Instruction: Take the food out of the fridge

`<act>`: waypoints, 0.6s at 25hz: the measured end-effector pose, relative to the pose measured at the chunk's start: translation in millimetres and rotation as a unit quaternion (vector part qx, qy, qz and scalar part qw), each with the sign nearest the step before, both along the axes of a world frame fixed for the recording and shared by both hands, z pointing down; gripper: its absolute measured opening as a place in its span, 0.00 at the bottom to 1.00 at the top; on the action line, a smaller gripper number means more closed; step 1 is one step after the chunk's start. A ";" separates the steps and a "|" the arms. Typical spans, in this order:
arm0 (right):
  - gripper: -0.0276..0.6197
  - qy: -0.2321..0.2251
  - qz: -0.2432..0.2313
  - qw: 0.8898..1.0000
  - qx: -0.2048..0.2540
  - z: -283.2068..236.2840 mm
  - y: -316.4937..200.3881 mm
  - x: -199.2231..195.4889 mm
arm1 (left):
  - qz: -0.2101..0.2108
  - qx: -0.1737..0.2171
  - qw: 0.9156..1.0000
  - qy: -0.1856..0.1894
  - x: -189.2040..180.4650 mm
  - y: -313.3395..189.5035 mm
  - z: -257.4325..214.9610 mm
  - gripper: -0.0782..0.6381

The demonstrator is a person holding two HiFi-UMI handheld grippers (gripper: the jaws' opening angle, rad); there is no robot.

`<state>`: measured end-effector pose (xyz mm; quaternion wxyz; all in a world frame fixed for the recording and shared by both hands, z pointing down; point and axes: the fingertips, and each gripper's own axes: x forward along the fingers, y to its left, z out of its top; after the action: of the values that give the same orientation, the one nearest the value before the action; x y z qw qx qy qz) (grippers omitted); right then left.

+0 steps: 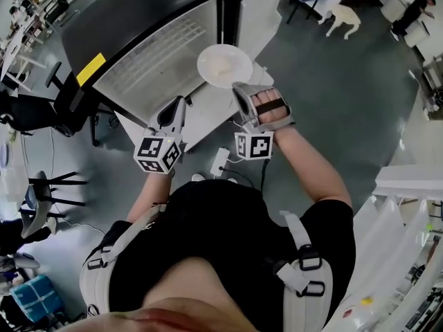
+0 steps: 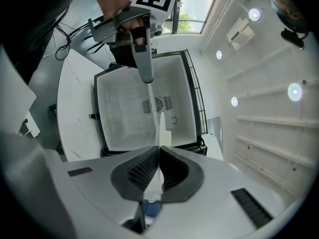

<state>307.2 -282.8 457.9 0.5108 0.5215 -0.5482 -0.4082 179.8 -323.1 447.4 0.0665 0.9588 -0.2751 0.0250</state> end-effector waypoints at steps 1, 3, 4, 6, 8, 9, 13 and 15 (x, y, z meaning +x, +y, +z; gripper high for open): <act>0.07 -0.004 0.002 1.000 0.000 -1.1 3.7 1.4 | 0.003 0.000 1.000 0.000 2.5 0.0 -0.4 0.11; 0.07 -0.010 0.005 1.000 0.000 -2.4 8.7 4.2 | 0.008 0.002 1.000 0.000 7.4 -0.6 -1.3 0.11; 0.07 -0.011 0.007 1.000 0.000 -2.5 10.3 5.7 | 0.010 0.002 1.000 0.001 9.6 -0.9 -1.7 0.11; 0.07 -0.012 0.011 1.000 0.001 -2.1 13.1 8.8 | 0.014 0.004 1.000 0.001 13.0 -0.2 -2.2 0.11; 0.07 -0.014 0.015 1.000 0.002 -2.5 15.2 11.2 | 0.016 0.004 1.000 0.000 15.1 0.7 -2.3 0.11; 0.07 -0.016 0.015 1.000 0.002 -2.9 15.8 11.9 | 0.016 0.003 1.000 -0.002 15.8 0.7 -2.0 0.11; 0.07 -0.024 0.009 1.000 0.003 -3.2 17.0 8.8 | 0.016 0.000 1.000 -0.008 15.4 -0.2 1.4 0.11; 0.07 -0.025 0.008 1.000 0.003 -2.3 15.8 6.9 | 0.016 0.000 1.000 -0.009 14.0 -0.6 2.5 0.11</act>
<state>314.0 -267.1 455.6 0.4986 0.5373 -0.5553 -0.3929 193.8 -323.7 449.9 0.0631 0.9627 -0.2607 0.0349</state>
